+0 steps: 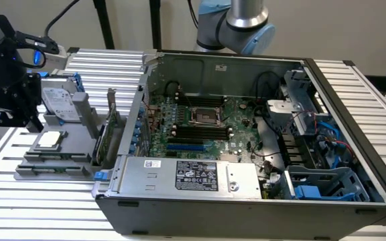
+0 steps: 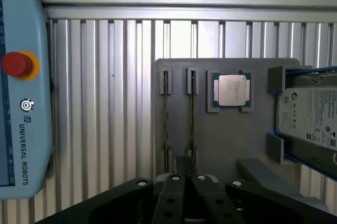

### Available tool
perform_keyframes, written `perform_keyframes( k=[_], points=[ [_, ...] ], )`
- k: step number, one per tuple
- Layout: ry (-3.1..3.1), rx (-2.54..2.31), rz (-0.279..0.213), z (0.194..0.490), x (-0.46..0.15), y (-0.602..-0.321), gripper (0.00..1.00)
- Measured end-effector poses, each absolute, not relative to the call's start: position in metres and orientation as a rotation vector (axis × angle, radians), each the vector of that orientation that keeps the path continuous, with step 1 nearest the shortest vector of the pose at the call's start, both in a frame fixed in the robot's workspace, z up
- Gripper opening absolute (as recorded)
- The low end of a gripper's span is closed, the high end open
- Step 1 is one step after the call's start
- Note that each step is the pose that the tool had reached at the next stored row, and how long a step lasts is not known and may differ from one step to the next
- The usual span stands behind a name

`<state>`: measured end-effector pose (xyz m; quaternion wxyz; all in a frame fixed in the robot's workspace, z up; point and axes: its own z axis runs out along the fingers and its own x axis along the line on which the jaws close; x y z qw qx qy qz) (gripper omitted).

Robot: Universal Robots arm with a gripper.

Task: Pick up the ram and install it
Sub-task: 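Pick up the ram and move it above insertion slot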

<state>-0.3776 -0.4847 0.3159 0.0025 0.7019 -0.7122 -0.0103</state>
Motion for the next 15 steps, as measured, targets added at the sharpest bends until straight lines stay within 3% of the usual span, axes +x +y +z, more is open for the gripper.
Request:
perform_keyframes(
  k=[4, 6, 11, 15],
  points=[
    [-2.251, 2.185, -0.032, 0.314, -0.378, -0.485, 0.12],
    [-2.257, 2.179, -0.032, 0.313, -0.378, -0.485, 0.17],
    [-2.269, 2.166, -0.032, 0.307, -0.378, -0.485, 0.42],
    [-2.277, 2.157, -0.032, 0.3, -0.378, -0.485, 0.42]
  ],
)
